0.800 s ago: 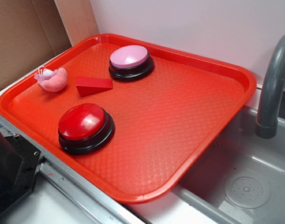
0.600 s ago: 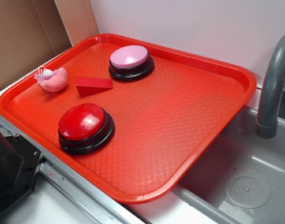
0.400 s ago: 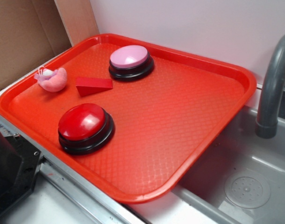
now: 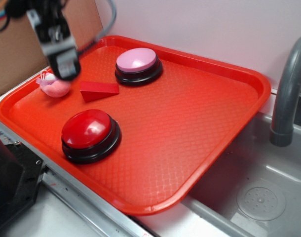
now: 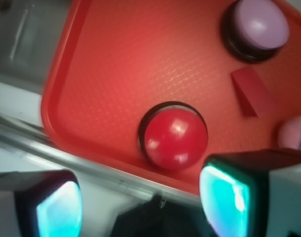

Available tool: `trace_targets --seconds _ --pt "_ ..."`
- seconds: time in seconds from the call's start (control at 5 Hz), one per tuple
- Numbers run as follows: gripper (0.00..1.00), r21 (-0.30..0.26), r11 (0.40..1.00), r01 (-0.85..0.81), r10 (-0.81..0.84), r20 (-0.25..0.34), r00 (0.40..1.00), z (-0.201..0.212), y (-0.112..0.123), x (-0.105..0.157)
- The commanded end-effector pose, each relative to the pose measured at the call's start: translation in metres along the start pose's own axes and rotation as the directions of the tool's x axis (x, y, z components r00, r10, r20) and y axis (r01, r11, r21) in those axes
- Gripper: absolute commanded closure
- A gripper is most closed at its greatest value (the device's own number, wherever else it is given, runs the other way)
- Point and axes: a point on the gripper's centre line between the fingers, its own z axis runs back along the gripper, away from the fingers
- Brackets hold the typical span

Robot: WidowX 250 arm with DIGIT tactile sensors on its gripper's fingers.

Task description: Push the red button.

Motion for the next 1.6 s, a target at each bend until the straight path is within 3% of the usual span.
trace_targets --seconds 0.0,0.2,0.6,0.8,1.2,1.4 --pt "0.0 0.065 0.998 -0.005 -0.001 0.082 0.997 -0.068 0.036 -0.027" --pt "0.0 0.084 0.995 -0.048 0.04 0.1 0.994 -0.082 0.047 -0.013" --pt "0.0 0.064 0.998 -0.002 -0.001 0.042 0.999 -0.092 0.034 0.018" --pt "0.0 0.035 0.999 -0.013 0.013 0.007 1.0 -0.09 0.035 0.018" --pt "0.0 0.015 0.997 -0.071 0.071 0.047 0.996 -0.031 0.045 0.006" --pt "0.0 0.051 0.994 -0.101 0.099 0.044 0.994 -0.005 0.047 -0.003"
